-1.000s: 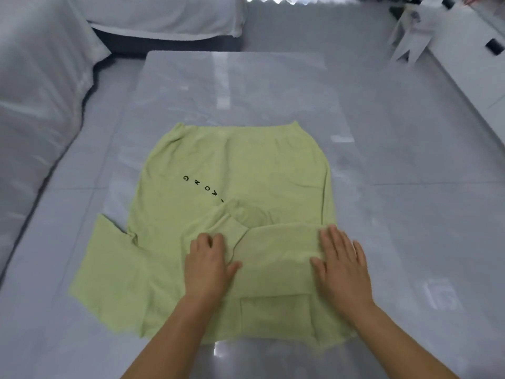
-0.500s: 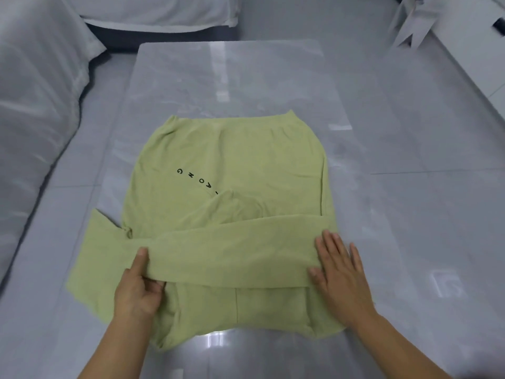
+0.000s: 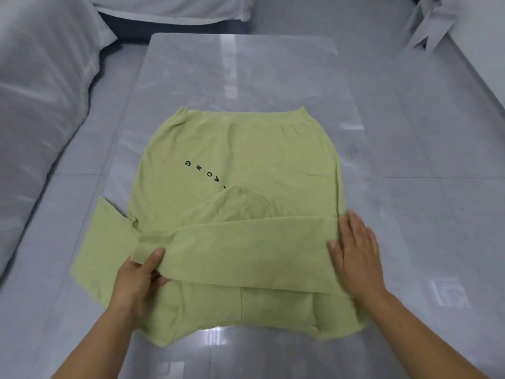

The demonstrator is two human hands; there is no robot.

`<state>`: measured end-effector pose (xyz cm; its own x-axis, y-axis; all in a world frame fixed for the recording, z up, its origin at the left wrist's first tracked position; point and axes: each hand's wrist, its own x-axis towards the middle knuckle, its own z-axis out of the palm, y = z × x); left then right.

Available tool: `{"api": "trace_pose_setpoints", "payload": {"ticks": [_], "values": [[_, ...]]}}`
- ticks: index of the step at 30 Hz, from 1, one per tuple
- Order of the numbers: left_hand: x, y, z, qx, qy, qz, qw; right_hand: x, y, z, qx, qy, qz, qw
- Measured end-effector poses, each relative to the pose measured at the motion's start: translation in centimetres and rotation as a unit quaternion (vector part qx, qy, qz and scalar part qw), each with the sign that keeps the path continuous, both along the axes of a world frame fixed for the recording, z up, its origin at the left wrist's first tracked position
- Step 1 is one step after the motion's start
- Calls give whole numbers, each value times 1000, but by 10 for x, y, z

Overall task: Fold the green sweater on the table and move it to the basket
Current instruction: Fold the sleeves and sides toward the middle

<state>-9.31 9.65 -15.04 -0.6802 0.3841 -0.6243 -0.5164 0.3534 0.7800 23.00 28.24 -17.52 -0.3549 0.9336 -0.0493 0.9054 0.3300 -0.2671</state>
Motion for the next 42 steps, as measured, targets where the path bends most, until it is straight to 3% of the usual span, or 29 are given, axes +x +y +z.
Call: {"api": "trace_pose_setpoints", "payload": {"ticks": [1, 6, 11, 18, 20, 23, 24, 26, 29, 34, 39, 42], "values": [[1, 0, 0, -2, 2, 1, 1000, 3, 2, -7, -2, -38, 50, 998], [1, 4, -3, -45, 69, -66, 994, 46, 24, -8, 3, -122, 51, 991], [-1, 3, -5, -80, 145, -84, 983, 11, 15, 3, 12, -78, 87, 993], [0, -2, -5, -207, 264, -76, 939, 0, 6, -5, 13, -113, 107, 988], [8, 5, 1, -265, 382, -115, 878, -9, 6, 2, 30, -98, 110, 989], [31, 19, -7, -209, 576, -263, 746, -30, -6, -1, 33, -60, 116, 991], [38, 20, -15, -204, 593, -331, 705, -33, -10, -6, 28, -59, 122, 990], [42, 16, -35, -240, 571, -407, 671, -36, -17, -14, 25, -75, 134, 988], [39, 10, -49, -277, 557, -425, 658, -37, -15, -13, 25, -95, 135, 986], [35, 7, -42, -264, 563, -430, 655, -36, -17, -8, -10, -102, 128, 987], [31, -1, -48, -274, 576, -423, 644, -35, -18, -11, 20, -105, 140, 984], [31, 0, -42, -288, 554, -424, 656, -36, -20, -8, 12, -111, 126, 986]]}}
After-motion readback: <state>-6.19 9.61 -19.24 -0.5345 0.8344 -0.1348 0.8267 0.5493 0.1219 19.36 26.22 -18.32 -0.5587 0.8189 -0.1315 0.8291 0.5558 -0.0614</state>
